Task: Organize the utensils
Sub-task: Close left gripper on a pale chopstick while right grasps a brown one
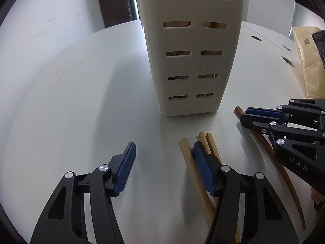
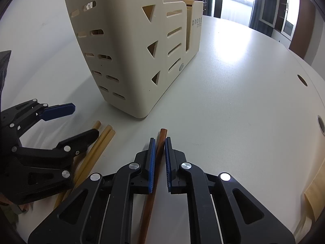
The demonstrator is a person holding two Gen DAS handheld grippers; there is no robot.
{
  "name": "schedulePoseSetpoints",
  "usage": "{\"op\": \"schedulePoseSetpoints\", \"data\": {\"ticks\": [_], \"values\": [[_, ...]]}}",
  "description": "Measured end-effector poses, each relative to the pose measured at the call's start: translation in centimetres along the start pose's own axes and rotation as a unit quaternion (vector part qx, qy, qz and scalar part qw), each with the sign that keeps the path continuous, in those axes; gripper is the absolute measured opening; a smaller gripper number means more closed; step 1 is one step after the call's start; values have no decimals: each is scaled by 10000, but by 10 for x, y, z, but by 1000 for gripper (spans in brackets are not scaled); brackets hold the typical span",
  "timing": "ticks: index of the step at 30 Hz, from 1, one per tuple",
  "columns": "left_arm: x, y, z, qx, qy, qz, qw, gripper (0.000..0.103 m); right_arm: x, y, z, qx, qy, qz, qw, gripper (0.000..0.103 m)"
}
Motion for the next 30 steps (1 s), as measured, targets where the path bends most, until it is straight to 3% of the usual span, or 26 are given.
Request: {"op": "schedulePoseSetpoints", "data": {"ticks": [1, 4, 5, 6, 15, 22, 30], "values": [[0, -1, 0, -15, 16, -47, 10000, 52, 0, -2, 0, 8, -3, 6, 10000, 10], [-2, -7, 0, -23, 91, -212, 9997, 29, 2, -6, 1, 29, -3, 30, 10000, 10], [-1, -6, 0, -46, 119, -173, 9998, 16, 2, -7, 2, 32, -4, 35, 10000, 10], [1, -3, 2, -50, 135, -85, 9999, 11, 2, -12, 3, 66, -21, 48, 10000, 9], [-3, 17, -2, -278, 158, -198, 9993, 6, -17, -23, 12, 216, -291, 136, 9993, 8], [-49, 39, 18, -614, -532, -432, 9958, 6, -48, -16, 29, 129, -775, 161, 9968, 8], [-88, 60, 27, -888, -1045, -445, 9896, 6, -86, -5, 44, -25, -1356, 120, 9907, 8]]}}
Point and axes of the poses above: each gripper's, at about its wrist camera, not at the fingertips, and x roughly the way its jaws point, y to its left, z to its top, the point moved 8 cm from there along x, roughly the way its jaws point, and after that the axes turned 11 degrees about z, right-handed, at the moved point
